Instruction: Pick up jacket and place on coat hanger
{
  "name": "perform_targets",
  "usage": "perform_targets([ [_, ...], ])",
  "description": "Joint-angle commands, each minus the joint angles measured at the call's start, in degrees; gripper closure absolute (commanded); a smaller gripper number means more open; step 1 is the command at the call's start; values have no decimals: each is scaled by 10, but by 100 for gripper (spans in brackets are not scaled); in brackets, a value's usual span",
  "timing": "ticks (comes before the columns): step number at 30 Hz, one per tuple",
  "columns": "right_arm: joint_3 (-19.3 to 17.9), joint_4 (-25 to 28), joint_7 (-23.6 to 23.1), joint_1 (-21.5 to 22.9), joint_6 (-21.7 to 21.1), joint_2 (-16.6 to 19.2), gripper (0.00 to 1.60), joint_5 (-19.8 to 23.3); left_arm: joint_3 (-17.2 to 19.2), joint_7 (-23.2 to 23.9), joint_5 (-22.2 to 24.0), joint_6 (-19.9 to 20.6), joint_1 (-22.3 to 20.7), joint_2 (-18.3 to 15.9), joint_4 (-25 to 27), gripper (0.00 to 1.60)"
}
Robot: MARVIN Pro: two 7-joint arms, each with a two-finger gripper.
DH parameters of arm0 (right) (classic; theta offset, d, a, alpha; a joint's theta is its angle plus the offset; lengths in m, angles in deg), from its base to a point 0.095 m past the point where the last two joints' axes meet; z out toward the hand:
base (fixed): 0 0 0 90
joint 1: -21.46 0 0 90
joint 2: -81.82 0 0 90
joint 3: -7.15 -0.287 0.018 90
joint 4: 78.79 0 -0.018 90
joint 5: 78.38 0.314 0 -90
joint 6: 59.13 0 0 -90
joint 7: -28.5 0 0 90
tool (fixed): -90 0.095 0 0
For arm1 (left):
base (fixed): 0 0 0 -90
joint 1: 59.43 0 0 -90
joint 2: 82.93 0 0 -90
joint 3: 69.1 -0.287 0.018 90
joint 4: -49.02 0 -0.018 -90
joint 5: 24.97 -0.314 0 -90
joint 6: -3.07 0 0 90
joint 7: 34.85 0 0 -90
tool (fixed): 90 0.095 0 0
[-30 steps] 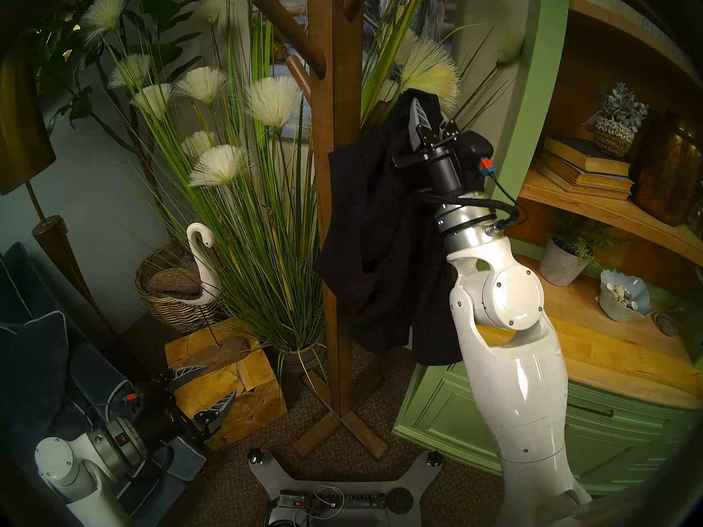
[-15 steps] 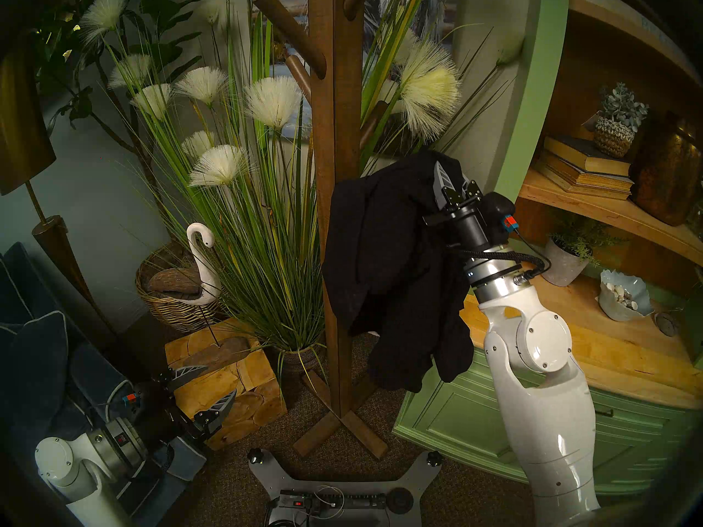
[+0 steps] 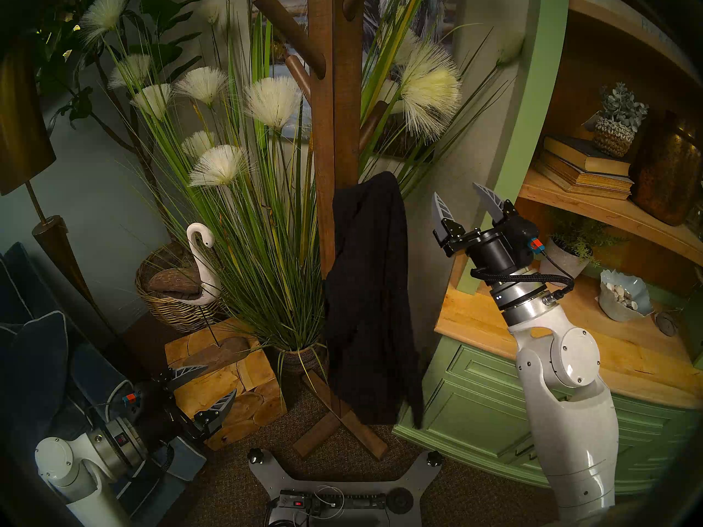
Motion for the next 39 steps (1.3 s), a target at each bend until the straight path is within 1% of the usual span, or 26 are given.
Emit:
perform_targets([
  [1,-30,18,-35,-43,-6,21,0,40,0,0,13,0,1,1,13,0],
  [4,-36,7,-56,-80,19,6,0,40,0,0,12,0,0,1,12,0],
  [5,-39,-6,-66,-79,26,-9,0,44,0,0,11,0,0,0,12,0],
  [7,-44,-6,-81,-98,45,-20,0,58,0,0,9,0,0,0,11,0],
  [10,-50,2,-110,-115,68,-32,0,62,0,0,7,0,-1,0,10,0],
  [12,-65,14,-117,-139,92,-43,0,71,0,0,6,0,-1,-1,10,0],
  [13,-74,18,-115,-139,92,-54,0,80,0,0,6,0,-2,-1,9,0],
  [16,-100,24,-123,-170,124,-73,0,98,0,0,5,0,-2,-1,9,0],
  [19,-125,17,-127,-192,148,-99,0,113,0,0,5,0,-2,-1,8,0],
  [22,-145,4,-135,-219,179,-126,0,137,0,0,5,0,-2,-1,8,0],
  [23,-148,-3,-136,-220,181,-127,0,144,0,0,5,0,-2,-1,8,0],
  [24,-154,-4,-144,-234,191,-140,0,156,0,0,5,0,-2,-1,9,0],
  [29,-152,-23,-175,-262,219,-167,0,189,0,0,6,0,-2,-1,9,0],
  [30,-146,-22,-191,-281,232,-184,0,207,0,0,6,0,-2,-1,10,0],
  [31,-146,-22,-191,-281,232,-184,0,207,0,0,6,0,-2,-1,10,0],
  [32,-139,-20,-204,-292,240,-191,0,223,0,0,7,0,-1,-1,10,0],
  [33,-134,-24,-213,-289,247,-193,0,231,0,0,7,0,-1,-1,10,0],
  [34,-127,-20,-225,-299,252,-202,0,240,0,0,7,0,-1,0,10,0],
  [36,-112,-13,-243,-321,270,-203,0,259,0,0,8,0,-1,0,11,0],
  [37,-105,-15,-252,-321,275,-209,0,269,0,0,9,0,-1,0,11,0],
  [39,-90,-24,-279,-325,283,-197,0,294,0,0,10,0,0,0,12,0],
])
